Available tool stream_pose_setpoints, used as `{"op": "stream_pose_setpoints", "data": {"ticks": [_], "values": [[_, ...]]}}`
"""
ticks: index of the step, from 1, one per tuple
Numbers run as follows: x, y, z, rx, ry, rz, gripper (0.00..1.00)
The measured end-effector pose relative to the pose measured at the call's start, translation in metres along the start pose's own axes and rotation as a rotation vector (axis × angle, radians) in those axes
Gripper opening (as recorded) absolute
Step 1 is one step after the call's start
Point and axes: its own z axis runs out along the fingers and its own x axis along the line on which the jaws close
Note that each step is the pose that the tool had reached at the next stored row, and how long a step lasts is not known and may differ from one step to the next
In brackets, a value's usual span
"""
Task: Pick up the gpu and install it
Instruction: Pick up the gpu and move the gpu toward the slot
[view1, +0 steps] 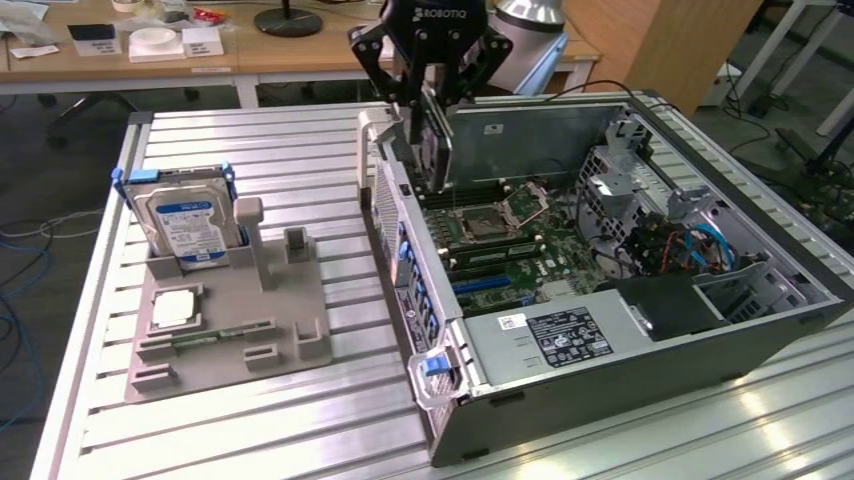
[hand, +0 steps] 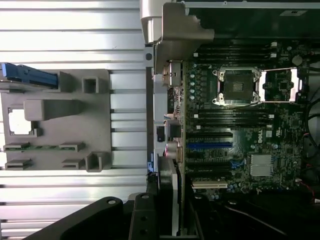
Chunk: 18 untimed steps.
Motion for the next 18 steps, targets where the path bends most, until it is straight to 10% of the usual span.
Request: {"op": "stream_pose_setpoints", "data": {"ticks": [18], "values": [[-0.032,0.0010,0.0009,0.0001,0.0001,0.000,0.28]]}}
